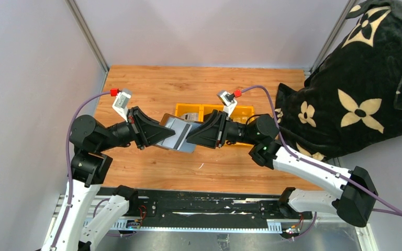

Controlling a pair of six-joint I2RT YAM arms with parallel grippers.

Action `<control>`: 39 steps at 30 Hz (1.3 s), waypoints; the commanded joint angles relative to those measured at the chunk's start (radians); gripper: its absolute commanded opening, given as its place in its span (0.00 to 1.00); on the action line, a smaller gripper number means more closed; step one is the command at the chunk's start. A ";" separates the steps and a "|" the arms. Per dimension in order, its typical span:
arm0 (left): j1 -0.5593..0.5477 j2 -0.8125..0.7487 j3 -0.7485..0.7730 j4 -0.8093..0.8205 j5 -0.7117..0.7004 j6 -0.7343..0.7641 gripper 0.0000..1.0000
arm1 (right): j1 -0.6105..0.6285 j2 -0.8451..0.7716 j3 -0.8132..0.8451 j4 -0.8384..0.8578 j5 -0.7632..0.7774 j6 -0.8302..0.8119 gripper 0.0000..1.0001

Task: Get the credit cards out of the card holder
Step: Remove the credit card from the card holder.

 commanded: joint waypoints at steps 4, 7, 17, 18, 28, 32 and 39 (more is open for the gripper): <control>0.003 -0.014 0.022 0.042 -0.019 -0.002 0.00 | 0.030 0.061 0.033 0.105 0.030 0.022 0.33; 0.003 -0.023 0.012 0.033 -0.012 0.008 0.00 | 0.031 0.089 0.055 0.154 0.028 0.051 0.19; 0.003 -0.040 -0.021 0.002 0.062 0.014 0.50 | 0.029 0.082 0.075 0.073 -0.023 0.025 0.00; 0.003 -0.038 -0.029 0.002 0.079 0.004 0.54 | 0.029 0.083 0.088 0.052 -0.046 0.017 0.00; 0.004 0.005 -0.089 0.090 0.221 -0.101 0.47 | 0.031 0.112 0.253 -0.317 -0.182 -0.145 0.00; 0.003 0.000 -0.085 0.139 0.222 -0.132 0.40 | 0.031 0.115 0.273 -0.411 -0.189 -0.187 0.00; 0.003 -0.009 -0.095 0.200 0.222 -0.162 0.34 | 0.010 0.076 0.260 -0.494 -0.179 -0.224 0.00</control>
